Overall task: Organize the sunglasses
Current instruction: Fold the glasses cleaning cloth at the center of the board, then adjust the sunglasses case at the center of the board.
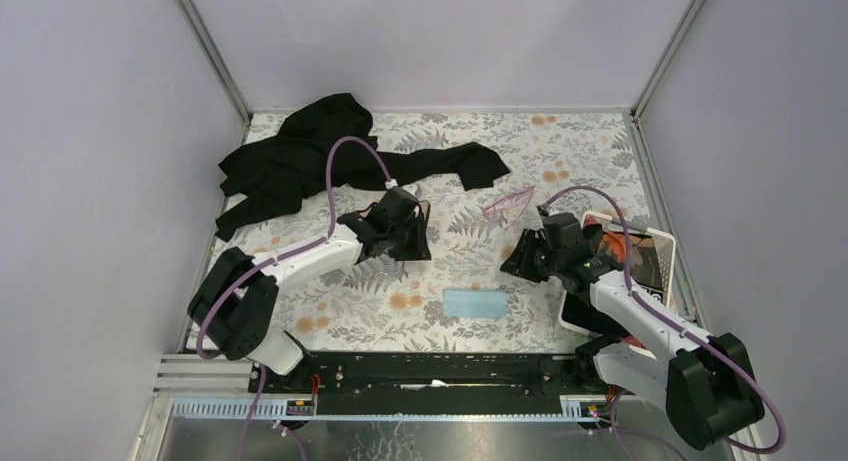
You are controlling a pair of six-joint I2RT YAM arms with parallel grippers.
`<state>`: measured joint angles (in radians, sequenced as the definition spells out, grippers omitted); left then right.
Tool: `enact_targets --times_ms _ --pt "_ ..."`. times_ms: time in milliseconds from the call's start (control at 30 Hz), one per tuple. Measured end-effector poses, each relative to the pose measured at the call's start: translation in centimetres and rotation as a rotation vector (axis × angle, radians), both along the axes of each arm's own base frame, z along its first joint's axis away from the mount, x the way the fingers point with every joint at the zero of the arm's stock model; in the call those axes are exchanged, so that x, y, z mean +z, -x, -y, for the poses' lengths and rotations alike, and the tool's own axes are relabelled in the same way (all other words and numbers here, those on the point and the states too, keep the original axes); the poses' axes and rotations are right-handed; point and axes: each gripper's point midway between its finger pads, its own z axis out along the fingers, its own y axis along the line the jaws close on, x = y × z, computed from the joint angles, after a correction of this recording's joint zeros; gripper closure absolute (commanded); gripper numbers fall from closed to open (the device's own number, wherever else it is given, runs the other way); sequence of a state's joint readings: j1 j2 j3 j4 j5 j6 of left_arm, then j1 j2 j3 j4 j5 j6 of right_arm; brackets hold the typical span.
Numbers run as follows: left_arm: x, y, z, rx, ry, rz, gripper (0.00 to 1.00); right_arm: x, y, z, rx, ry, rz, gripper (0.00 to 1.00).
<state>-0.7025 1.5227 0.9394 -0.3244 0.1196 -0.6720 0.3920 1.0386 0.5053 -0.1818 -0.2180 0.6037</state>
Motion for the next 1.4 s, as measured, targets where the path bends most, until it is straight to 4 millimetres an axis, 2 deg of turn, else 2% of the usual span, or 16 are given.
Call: enact_targets --times_ms 100,200,300,400,467,533,600,733,1067,1200,1300,1400 --pt "-0.4 -1.5 -2.2 0.077 -0.061 0.008 0.66 -0.6 0.3 -0.2 0.006 -0.008 -0.028 0.68" --pt "0.3 -4.0 -3.5 0.148 -0.098 0.042 0.66 -0.8 0.4 -0.2 0.004 -0.008 -0.036 0.68" --pt "1.7 -7.2 -3.7 0.199 -0.091 0.082 0.66 -0.7 0.3 -0.1 0.003 0.001 -0.034 0.68" --pt "2.4 -10.0 -3.5 0.227 -0.083 0.1 0.67 -0.3 0.1 -0.1 0.005 0.001 -0.026 0.68" --pt "1.7 -11.6 -3.0 0.229 -0.087 0.093 0.68 -0.1 0.0 -0.2 0.005 -0.001 -0.022 0.69" --pt "0.1 -12.2 -2.6 0.216 -0.098 0.062 0.69 -0.1 0.0 -0.2 0.005 -0.001 -0.023 0.68" --pt "-2.4 -11.7 -2.3 0.188 -0.12 0.002 0.68 -0.1 0.0 -0.2 0.005 -0.001 -0.024 0.69" --pt "-4.8 -9.6 -2.4 0.126 -0.142 -0.064 0.69 -0.1 0.1 -0.2 0.005 -0.002 -0.021 0.69" --pt "-4.1 -5.0 -1.9 -0.073 -0.155 -0.068 0.69 -0.3 0.5 -0.3 0.018 -0.015 -0.031 0.71" --pt "-4.0 -2.7 -2.3 -0.142 -0.19 -0.08 0.62 -0.4 0.6 -0.4 0.022 -0.018 -0.037 0.7" --pt "-3.1 -1.9 -2.3 -0.172 -0.194 -0.068 0.57 -0.4 0.6 -0.4 0.023 -0.017 -0.038 0.7" --pt "-1.4 -1.5 -1.9 -0.19 -0.169 -0.033 0.55 -0.5 0.7 -0.4 0.026 -0.013 -0.041 0.66"
